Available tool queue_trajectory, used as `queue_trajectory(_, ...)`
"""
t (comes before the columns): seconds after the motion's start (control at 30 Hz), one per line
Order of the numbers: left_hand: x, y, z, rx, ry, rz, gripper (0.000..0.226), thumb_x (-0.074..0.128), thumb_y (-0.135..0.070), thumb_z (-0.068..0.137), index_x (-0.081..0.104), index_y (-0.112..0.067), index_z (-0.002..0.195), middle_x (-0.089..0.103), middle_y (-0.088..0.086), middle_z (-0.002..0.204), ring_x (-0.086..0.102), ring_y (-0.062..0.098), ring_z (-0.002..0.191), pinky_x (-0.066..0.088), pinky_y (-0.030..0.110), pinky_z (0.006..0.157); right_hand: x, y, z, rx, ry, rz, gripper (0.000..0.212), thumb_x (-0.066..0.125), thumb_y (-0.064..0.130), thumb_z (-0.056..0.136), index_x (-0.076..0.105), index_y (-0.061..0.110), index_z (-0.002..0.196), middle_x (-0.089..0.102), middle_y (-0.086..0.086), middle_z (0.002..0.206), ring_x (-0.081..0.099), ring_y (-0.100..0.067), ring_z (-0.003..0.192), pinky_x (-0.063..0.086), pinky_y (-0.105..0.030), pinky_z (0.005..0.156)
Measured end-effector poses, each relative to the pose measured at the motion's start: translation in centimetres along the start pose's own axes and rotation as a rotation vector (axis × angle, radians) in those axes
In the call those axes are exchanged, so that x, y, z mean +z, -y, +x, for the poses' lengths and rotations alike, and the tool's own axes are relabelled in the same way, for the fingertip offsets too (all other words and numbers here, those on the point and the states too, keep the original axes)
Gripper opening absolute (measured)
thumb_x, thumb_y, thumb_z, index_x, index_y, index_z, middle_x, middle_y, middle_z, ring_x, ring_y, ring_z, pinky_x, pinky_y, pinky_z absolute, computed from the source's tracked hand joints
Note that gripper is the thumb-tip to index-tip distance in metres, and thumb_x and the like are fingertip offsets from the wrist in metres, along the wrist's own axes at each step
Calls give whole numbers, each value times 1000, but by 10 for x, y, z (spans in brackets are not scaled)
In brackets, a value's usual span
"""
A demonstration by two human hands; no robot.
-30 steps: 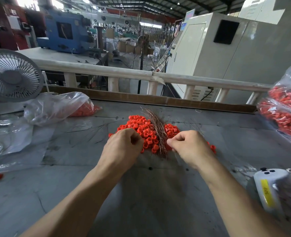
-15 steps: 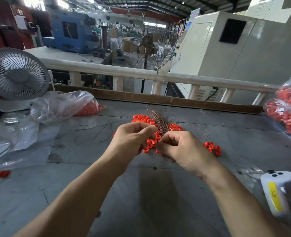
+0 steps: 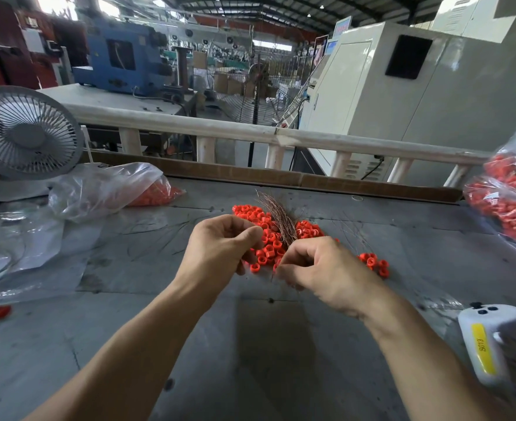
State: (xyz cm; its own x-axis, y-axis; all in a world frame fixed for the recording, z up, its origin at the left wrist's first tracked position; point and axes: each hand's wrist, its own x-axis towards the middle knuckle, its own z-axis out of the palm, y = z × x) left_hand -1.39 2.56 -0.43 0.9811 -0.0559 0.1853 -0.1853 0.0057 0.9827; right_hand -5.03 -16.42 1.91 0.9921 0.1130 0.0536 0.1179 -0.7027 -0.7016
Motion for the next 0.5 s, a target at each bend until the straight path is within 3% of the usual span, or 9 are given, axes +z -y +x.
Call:
queue_trajectory(0.13,1,0,-1,-61,51,-48,13,73,-12,93,73,-8,80,77,12,79,67,21,62,50,27,50,3,-2,2,15,-44,67,5,80,26,90,76,25,88,77,4,79,72,-17,78,58,-37,75)
queue_trajectory(0.2,4,-1,-3,-68,93,-57,11,75,-12,91,75,-7,81,76,13,78,65,20,62,50,26,51,9,1,3,9,-73,202,4,78,18,92,75,21,91,78,0,79,73,-16,73,59,-29,63)
queue_trajectory(0.27,8,-2,-5,-54,116,-31,11,78,-15,88,76,-6,83,73,12,73,62,18,61,48,24,51,13,6,3,0,-117,302,6,74,14,95,73,18,90,77,-4,74,70,-10,60,46,-17,44)
queue_trajectory(0.4,5,-3,-5,-37,34,13,18,75,-24,92,76,-11,81,72,8,71,58,12,58,46,26,52,13,10,2,-6,-182,343,10,72,16,97,72,16,86,76,-4,69,66,-10,50,41,-20,37)
queue_trajectory(0.5,-1,3,-1,18,-120,436,21,74,-36,91,71,-22,76,69,-2,68,57,7,57,44,26,56,12,7,3,16,-256,334,13,70,13,96,72,15,84,75,-4,71,63,-11,51,40,-16,39)
